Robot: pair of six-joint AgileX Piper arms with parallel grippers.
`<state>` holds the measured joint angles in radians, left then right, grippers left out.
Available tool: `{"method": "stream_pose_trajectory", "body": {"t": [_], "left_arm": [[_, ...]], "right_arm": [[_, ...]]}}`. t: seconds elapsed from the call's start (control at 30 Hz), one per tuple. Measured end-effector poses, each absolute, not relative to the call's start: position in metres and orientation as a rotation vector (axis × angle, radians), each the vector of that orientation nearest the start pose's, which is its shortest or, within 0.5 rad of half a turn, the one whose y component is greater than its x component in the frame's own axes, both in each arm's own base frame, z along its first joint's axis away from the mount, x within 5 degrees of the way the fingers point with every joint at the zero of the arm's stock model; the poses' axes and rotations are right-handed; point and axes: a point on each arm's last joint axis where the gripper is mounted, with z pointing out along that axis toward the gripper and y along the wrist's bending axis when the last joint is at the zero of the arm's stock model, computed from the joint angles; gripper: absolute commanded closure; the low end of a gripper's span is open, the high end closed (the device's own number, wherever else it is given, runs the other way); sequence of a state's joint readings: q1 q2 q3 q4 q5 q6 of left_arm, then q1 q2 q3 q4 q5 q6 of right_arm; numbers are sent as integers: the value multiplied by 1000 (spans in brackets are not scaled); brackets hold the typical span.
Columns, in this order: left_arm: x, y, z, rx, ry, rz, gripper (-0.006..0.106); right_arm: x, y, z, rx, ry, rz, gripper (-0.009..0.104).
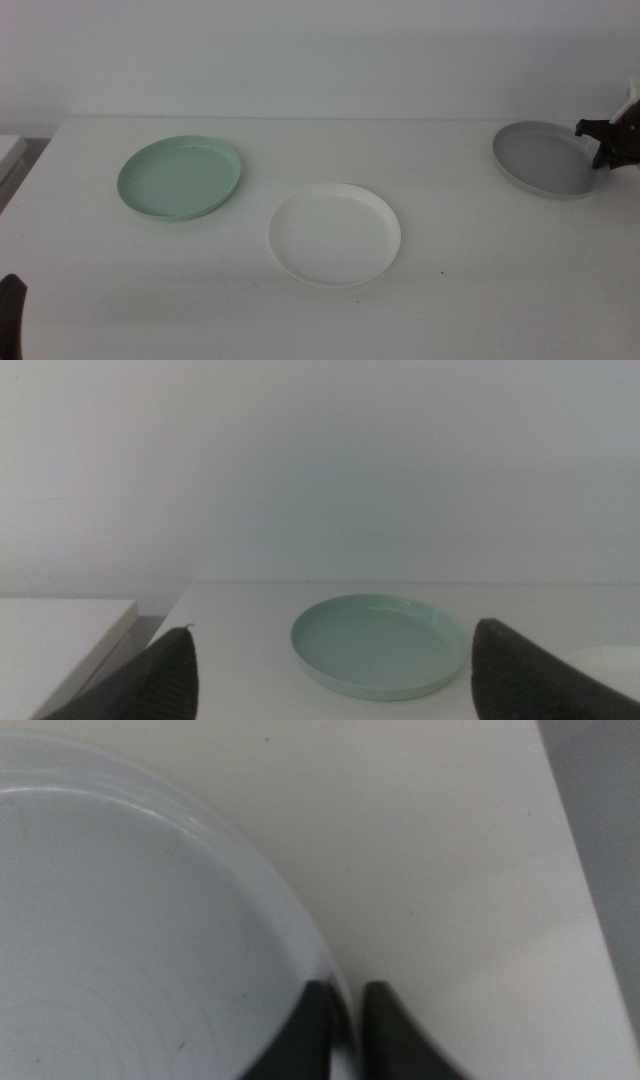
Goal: Stack the three bowls on top of each other.
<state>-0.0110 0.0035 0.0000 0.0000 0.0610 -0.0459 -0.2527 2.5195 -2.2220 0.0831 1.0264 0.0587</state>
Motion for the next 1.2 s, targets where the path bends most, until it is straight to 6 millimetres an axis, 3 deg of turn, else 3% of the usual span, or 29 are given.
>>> {"method": "stream_pose_trajectory", "body": {"t": [0.2,0.27,0.37,0.53,0.7,0.83,0.97,1.2], "left_arm": [[57,-1,207,-27,1548,-45,7],[57,-1,207,-27,1548,-45,7],[57,-1,207,-27,1548,-45,7],[57,-1,207,-27,1548,-45,7],[57,-1,207,-27,1548,-45,7],[57,-1,207,-27,1548,-45,7],[57,-1,207,-27,1548,-45,7],[57,-1,207,-27,1548,-45,7]], "right_arm": [[515,-126,151,472,2752,62,97],[513,-123,168,468,2731,85,97],[504,-113,212,384,2667,113,97],[460,-59,271,260,2550,163,97],[410,17,292,101,2488,264,97],[391,75,280,-45,2544,353,97],[383,123,262,-166,2596,402,97],[382,172,225,-275,2632,432,97]]}}
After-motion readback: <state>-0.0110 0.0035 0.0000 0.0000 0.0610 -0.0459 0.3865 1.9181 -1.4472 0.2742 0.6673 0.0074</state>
